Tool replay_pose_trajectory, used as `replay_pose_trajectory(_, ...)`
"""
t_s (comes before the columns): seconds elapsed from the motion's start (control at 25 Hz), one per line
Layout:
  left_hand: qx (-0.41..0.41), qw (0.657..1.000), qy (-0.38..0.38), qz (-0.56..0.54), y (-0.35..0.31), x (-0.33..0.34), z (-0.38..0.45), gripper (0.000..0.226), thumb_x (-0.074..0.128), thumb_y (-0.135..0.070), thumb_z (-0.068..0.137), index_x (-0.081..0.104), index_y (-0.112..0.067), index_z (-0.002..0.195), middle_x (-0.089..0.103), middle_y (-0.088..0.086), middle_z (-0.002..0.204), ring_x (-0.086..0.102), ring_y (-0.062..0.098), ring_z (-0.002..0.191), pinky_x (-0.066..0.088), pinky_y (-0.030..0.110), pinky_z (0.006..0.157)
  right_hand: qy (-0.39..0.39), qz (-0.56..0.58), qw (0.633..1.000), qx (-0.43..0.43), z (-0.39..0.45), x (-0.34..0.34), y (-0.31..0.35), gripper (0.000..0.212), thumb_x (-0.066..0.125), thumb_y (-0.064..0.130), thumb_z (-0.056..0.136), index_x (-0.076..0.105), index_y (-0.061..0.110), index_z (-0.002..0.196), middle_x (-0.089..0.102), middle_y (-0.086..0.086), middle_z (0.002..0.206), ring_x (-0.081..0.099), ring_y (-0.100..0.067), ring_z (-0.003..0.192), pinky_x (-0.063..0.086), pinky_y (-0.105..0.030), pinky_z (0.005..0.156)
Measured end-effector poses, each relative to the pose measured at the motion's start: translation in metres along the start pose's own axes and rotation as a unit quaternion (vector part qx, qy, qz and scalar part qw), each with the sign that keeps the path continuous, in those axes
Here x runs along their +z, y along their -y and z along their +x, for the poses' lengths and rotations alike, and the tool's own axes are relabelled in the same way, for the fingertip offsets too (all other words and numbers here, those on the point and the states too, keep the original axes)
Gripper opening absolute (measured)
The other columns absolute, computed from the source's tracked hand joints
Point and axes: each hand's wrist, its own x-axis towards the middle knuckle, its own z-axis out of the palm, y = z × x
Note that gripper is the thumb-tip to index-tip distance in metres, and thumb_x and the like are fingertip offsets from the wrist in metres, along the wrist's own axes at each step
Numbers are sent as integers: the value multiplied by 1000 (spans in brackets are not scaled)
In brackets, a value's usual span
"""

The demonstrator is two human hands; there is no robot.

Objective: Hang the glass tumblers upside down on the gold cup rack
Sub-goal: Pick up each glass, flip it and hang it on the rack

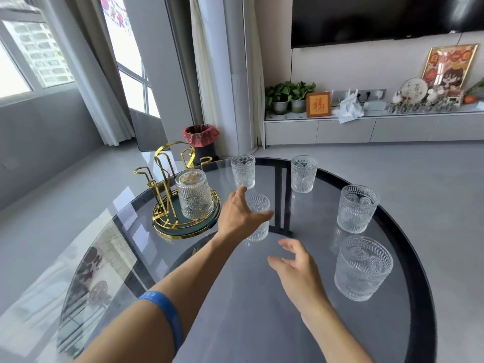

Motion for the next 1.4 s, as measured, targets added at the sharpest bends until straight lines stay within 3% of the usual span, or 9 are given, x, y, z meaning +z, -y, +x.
replay_pose_trajectory(0.16,-8,996,-8,-88,0,-20,-21,86,73,-64,59,54,-24,134,61,3,114,61,20,106,51,37,90,-9,128,990,56,-3,5,6,41,65,32,86,48,35,123,59,4,123,66,-19,97,57,-40,81)
replay_pose_trajectory(0.32,-18,963,6,-268,-4,-48,-50,68,78,-61,60,64,-30,118,66,0,102,66,16,97,57,46,86,97,439,877,171,-6,14,24,31,66,44,86,65,31,114,63,-14,124,69,-40,101,59,-51,78)
replay_pose_trajectory(0.52,42,954,41,-293,-2,-86,-67,63,81,-59,62,60,-33,116,64,-2,106,67,9,91,61,32,76,145,490,855,95,-2,23,59,39,68,44,82,75,14,107,67,-23,122,65,-37,112,58,-45,83)
replay_pose_trajectory(0.64,106,959,94,-246,6,-117,-49,60,70,-65,72,59,-33,121,65,-8,111,66,5,98,59,30,81,131,449,881,70,14,31,87,49,65,45,85,66,11,120,67,-21,122,64,-36,114,55,-46,89)
replay_pose_trajectory(0.72,132,964,55,-224,17,-145,-24,51,58,-66,80,64,-32,118,70,-9,113,66,5,102,55,31,89,103,419,901,49,30,37,115,51,67,43,83,63,12,123,67,-22,122,66,-38,110,56,-49,86)
replay_pose_trajectory(0.84,166,982,-89,32,50,-183,23,60,48,-56,92,55,-16,135,58,5,139,55,23,126,44,36,102,32,330,943,-20,61,47,157,55,73,37,81,52,24,131,59,-16,130,63,-40,109,59,-52,78)
replay_pose_trajectory(0.96,162,969,-46,181,80,-201,54,69,37,-59,97,37,-12,147,37,9,156,32,29,143,26,45,114,-32,160,976,-141,90,69,189,53,77,38,76,52,36,123,56,1,126,59,-29,112,59,-51,81)
replay_pose_trajectory(1.16,164,975,-10,147,99,-200,68,75,21,-63,92,27,-19,153,28,3,160,22,23,148,21,48,119,-59,-95,970,-216,144,115,207,57,80,37,70,52,34,120,56,5,125,54,-23,113,49,-44,93)
replay_pose_trajectory(1.4,169,974,-2,149,104,-202,65,57,33,-39,102,22,-19,155,21,0,163,16,22,150,21,49,118,3,-236,949,-210,173,131,186,53,84,31,69,57,32,114,57,1,128,50,-18,103,42,-31,78)
